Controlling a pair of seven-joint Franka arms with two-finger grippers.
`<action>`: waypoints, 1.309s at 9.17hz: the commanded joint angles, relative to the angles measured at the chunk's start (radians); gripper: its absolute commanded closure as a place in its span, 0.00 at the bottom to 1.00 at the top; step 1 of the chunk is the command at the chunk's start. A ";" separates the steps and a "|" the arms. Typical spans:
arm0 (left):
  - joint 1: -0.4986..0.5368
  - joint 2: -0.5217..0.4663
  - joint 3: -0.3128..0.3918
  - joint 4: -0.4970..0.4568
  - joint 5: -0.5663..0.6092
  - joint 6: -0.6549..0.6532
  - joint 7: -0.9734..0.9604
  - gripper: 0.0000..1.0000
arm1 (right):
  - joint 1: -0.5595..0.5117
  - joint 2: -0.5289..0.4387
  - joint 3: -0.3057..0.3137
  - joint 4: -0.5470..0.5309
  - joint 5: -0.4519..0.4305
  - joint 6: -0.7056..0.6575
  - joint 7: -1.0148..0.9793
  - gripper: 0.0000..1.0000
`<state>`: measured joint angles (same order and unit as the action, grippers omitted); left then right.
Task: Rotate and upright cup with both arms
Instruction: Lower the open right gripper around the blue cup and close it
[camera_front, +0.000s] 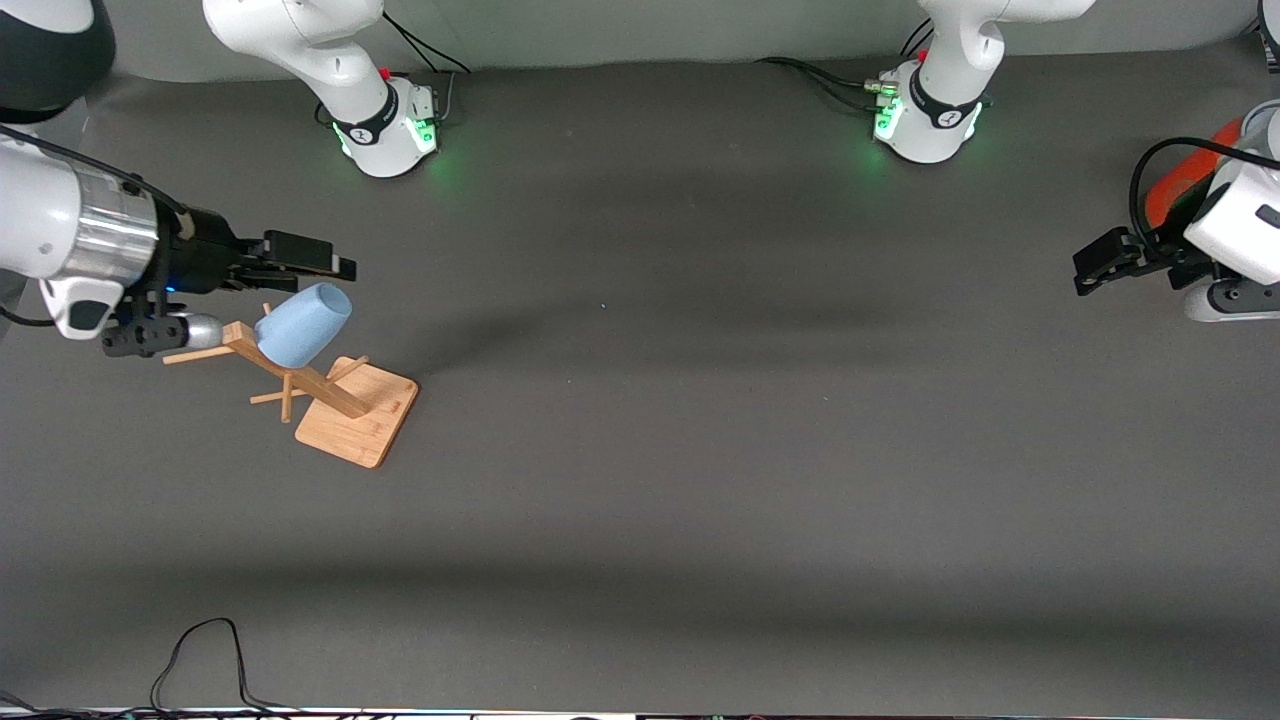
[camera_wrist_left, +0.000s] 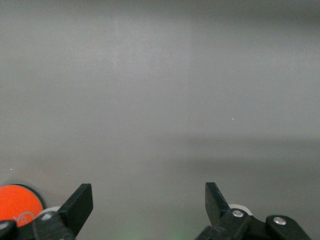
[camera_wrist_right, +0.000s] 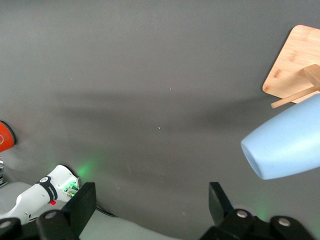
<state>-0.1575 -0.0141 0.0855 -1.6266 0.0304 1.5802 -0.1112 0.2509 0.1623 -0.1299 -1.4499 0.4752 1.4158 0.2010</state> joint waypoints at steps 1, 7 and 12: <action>-0.005 -0.017 0.000 -0.013 0.016 -0.003 0.008 0.00 | 0.040 0.054 -0.008 0.034 0.036 0.008 0.043 0.00; -0.004 -0.017 0.000 -0.015 0.016 -0.003 0.010 0.00 | 0.060 -0.024 -0.080 -0.105 0.001 -0.035 0.285 0.00; -0.005 -0.023 -0.001 -0.013 0.016 -0.015 0.005 0.00 | 0.059 -0.098 -0.185 -0.299 -0.046 0.015 0.265 0.00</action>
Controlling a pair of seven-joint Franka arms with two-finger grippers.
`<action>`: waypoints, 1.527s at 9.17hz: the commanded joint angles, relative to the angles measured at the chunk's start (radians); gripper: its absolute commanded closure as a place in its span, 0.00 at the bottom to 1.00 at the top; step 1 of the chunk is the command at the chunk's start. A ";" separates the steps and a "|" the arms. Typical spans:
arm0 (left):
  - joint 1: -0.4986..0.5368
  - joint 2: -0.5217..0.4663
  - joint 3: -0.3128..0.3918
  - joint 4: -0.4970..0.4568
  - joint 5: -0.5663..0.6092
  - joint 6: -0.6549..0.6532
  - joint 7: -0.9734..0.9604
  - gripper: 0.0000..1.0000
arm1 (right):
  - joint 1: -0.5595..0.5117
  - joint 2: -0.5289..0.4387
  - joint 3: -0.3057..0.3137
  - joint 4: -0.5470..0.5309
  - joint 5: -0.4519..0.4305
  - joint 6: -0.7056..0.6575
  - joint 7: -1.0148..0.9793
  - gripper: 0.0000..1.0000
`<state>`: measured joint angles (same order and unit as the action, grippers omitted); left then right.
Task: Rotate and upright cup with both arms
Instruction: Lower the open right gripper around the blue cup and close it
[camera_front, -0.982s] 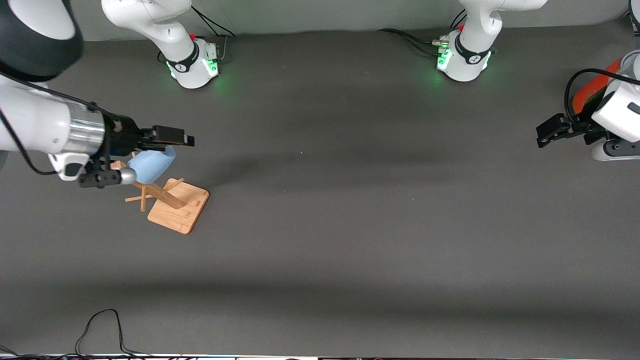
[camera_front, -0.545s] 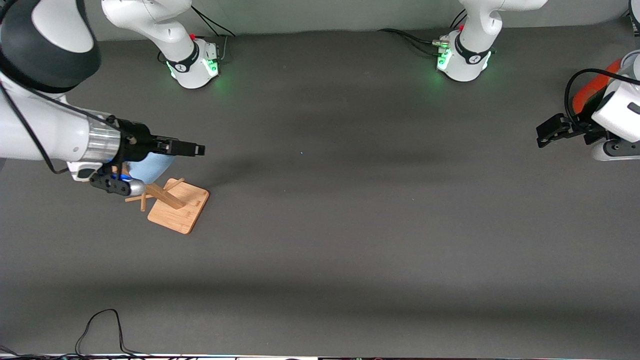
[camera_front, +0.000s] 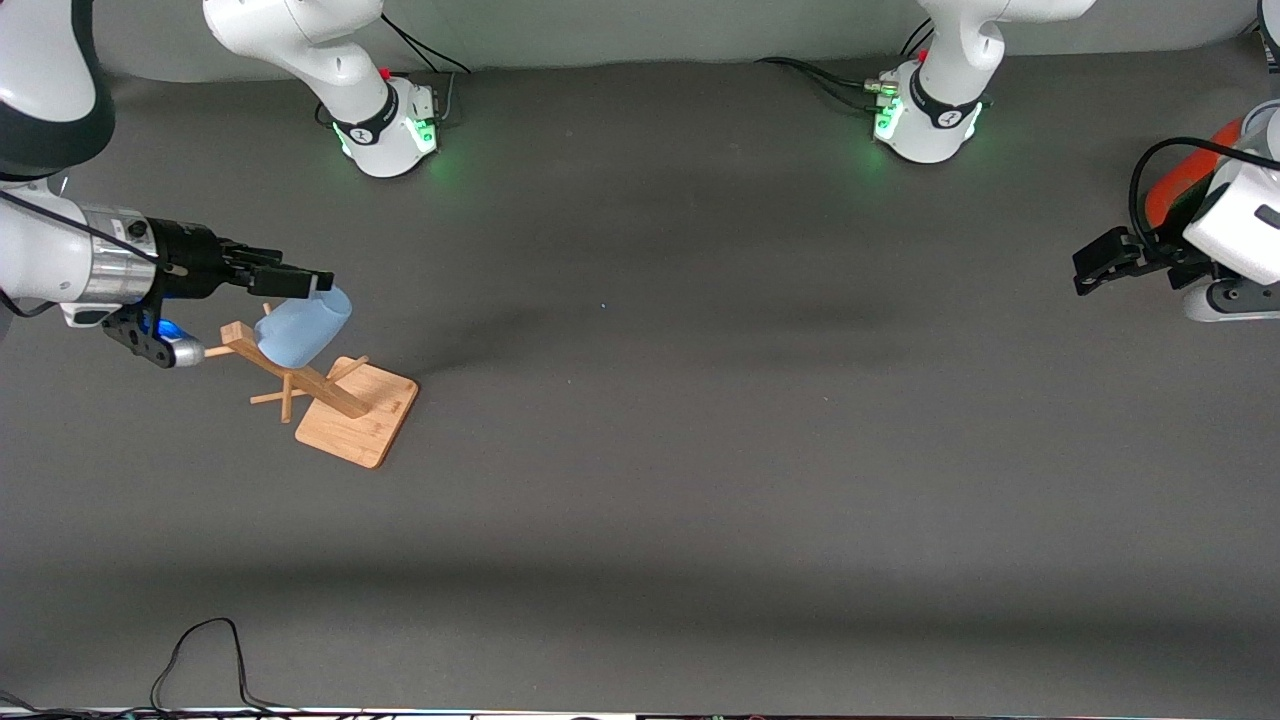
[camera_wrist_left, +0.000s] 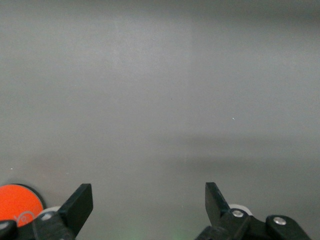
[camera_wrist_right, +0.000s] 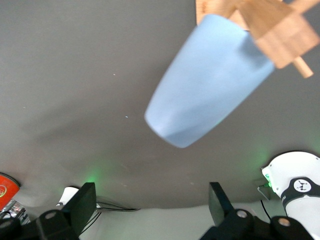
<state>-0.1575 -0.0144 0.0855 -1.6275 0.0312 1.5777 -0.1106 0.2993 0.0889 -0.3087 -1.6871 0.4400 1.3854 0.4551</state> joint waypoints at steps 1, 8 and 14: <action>-0.005 -0.025 -0.001 -0.012 0.015 -0.019 0.005 0.00 | 0.008 -0.017 -0.016 -0.077 -0.003 0.066 0.057 0.00; -0.007 -0.024 -0.001 -0.014 0.015 -0.019 0.008 0.00 | 0.015 0.054 -0.018 -0.089 0.028 0.167 0.126 0.00; -0.007 -0.024 0.000 -0.014 0.015 -0.019 0.011 0.00 | 0.003 0.095 -0.020 -0.099 0.028 0.190 0.119 0.28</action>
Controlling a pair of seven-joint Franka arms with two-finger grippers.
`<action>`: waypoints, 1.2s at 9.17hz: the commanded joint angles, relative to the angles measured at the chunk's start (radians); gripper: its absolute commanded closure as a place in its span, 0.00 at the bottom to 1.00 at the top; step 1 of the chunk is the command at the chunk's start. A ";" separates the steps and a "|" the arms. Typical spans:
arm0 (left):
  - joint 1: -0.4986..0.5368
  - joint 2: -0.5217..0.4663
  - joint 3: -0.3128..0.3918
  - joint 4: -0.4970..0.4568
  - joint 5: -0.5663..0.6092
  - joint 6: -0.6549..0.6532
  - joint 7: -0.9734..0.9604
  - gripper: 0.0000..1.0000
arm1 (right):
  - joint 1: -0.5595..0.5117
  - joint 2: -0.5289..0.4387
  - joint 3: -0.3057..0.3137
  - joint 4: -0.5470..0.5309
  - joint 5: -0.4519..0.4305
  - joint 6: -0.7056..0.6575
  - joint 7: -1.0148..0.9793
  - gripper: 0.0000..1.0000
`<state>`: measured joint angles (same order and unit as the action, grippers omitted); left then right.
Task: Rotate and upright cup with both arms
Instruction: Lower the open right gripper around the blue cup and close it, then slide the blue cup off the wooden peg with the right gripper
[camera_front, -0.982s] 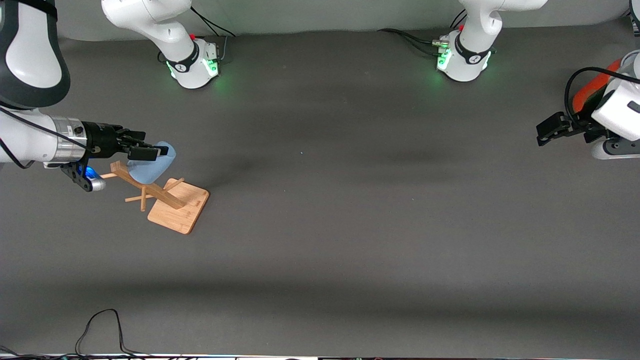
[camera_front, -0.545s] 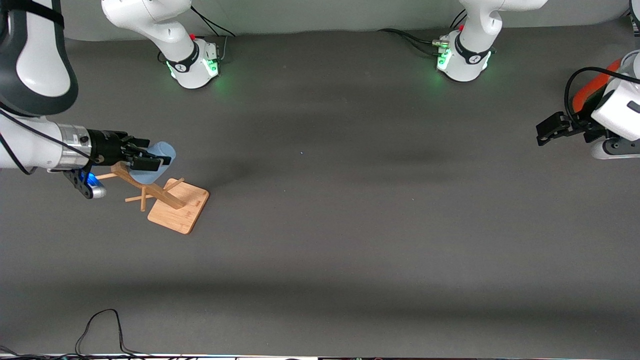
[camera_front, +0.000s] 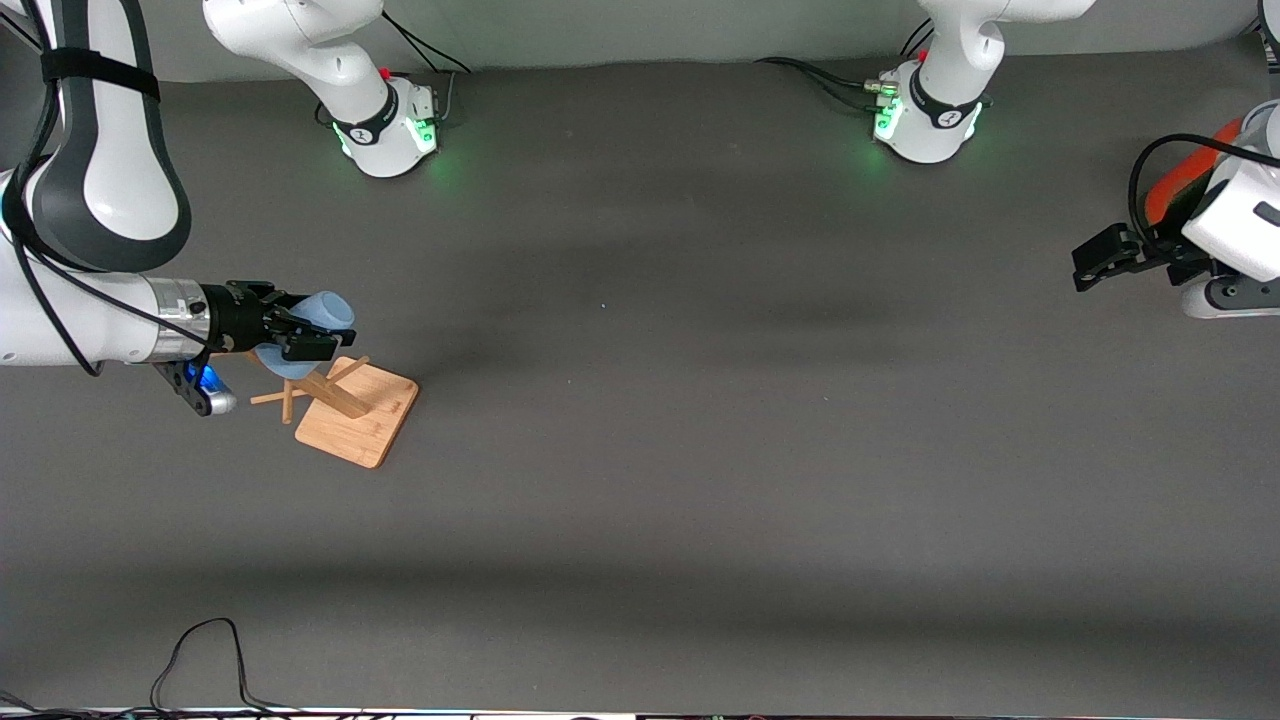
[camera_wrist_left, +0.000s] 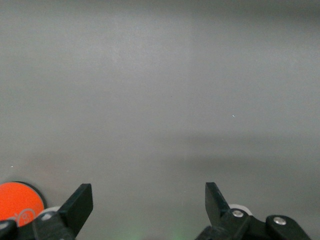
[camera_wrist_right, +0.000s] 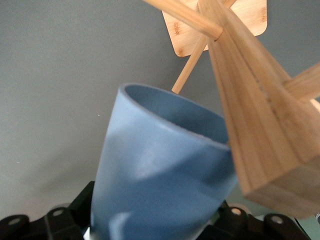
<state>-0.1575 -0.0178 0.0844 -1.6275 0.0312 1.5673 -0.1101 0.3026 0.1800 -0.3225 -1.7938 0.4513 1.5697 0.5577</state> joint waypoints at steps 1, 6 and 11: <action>-0.007 -0.021 0.000 -0.014 0.015 -0.009 0.010 0.00 | -0.002 0.007 -0.009 0.020 0.018 -0.005 0.027 0.35; -0.008 -0.019 0.000 -0.014 0.015 -0.009 0.009 0.00 | 0.007 -0.001 -0.017 0.069 0.156 -0.048 0.169 0.59; -0.011 -0.024 0.000 -0.012 0.015 -0.024 0.007 0.00 | 0.010 -0.013 -0.010 0.073 0.257 -0.082 0.249 0.59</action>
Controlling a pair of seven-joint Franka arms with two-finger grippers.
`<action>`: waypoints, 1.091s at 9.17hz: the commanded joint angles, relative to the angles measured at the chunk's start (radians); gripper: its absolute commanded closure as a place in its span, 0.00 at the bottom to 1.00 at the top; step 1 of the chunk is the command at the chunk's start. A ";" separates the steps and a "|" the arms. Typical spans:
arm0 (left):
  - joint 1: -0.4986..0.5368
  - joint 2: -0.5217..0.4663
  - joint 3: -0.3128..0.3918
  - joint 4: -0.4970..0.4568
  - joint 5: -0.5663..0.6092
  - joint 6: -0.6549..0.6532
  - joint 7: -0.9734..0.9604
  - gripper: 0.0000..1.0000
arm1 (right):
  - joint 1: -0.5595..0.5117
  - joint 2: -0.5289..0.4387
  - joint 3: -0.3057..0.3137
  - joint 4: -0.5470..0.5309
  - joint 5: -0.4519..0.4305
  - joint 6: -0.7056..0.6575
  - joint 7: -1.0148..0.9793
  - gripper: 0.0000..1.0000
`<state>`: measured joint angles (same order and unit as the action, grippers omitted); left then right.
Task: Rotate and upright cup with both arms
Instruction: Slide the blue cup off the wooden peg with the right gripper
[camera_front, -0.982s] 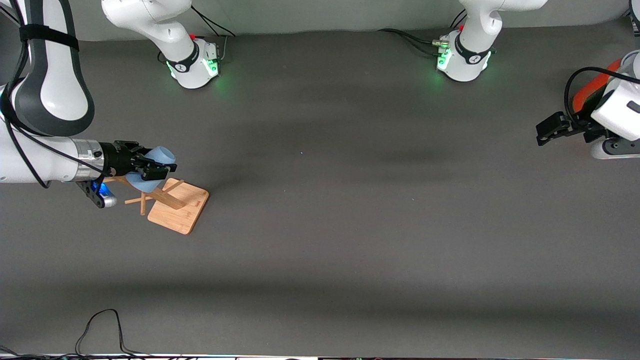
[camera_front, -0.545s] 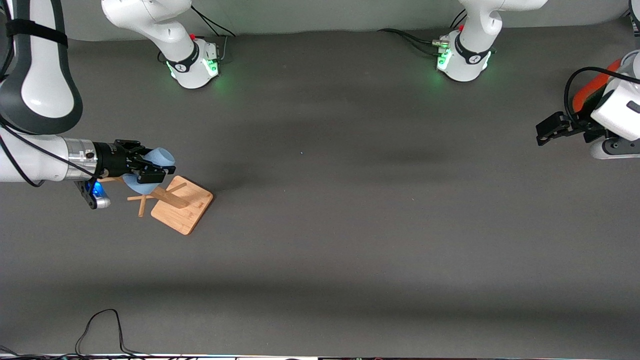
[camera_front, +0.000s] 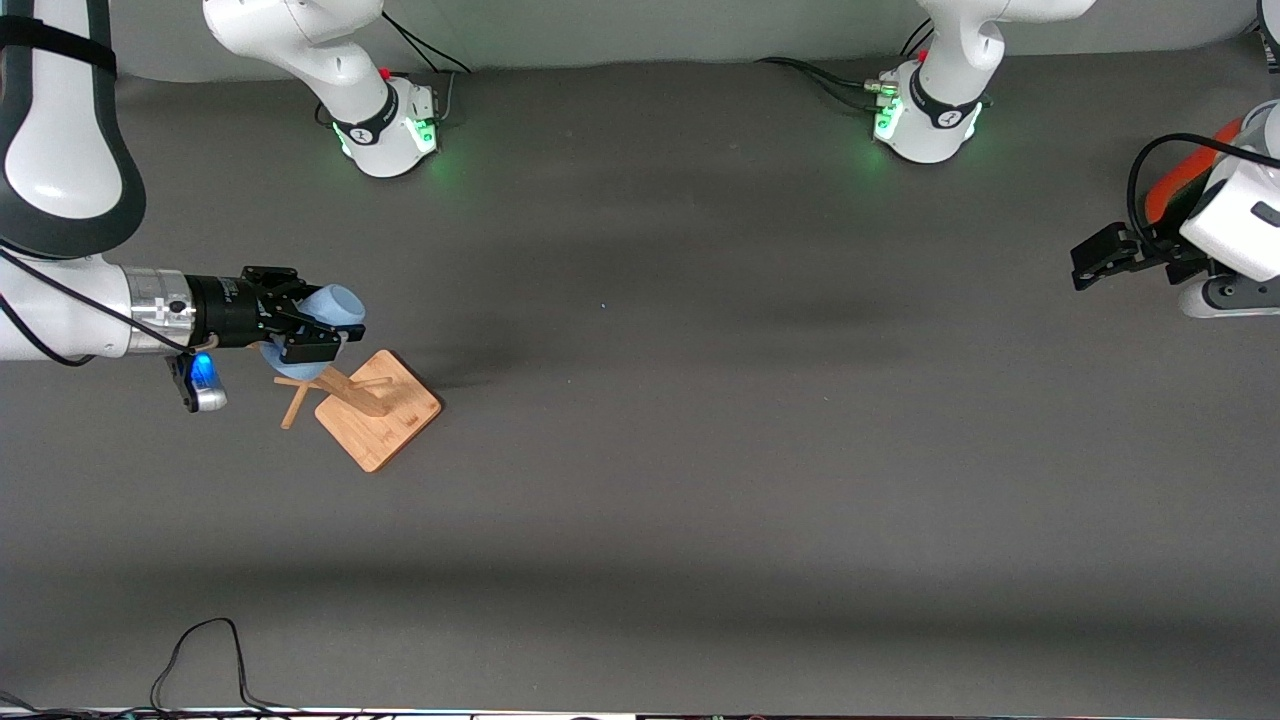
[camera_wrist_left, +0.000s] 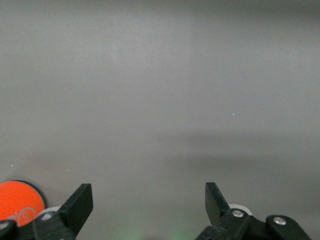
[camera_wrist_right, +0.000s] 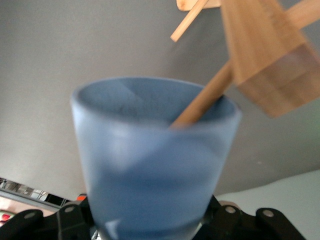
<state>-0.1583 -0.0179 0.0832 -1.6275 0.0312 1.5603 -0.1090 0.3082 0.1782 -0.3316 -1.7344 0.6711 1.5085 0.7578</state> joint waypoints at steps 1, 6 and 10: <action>-0.012 -0.027 0.001 -0.012 0.015 -0.020 0.006 0.00 | 0.006 -0.013 0.000 0.013 0.071 -0.020 0.072 0.59; -0.012 -0.028 0.001 -0.011 0.015 -0.023 0.008 0.00 | 0.083 -0.013 0.002 0.067 0.171 -0.013 0.225 0.59; -0.012 -0.040 0.000 -0.011 0.033 -0.033 0.011 0.00 | 0.205 -0.013 0.005 0.104 0.242 0.079 0.302 0.59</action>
<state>-0.1602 -0.0313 0.0803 -1.6272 0.0449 1.5380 -0.1086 0.4585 0.1695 -0.3198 -1.6381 0.8905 1.5418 1.0246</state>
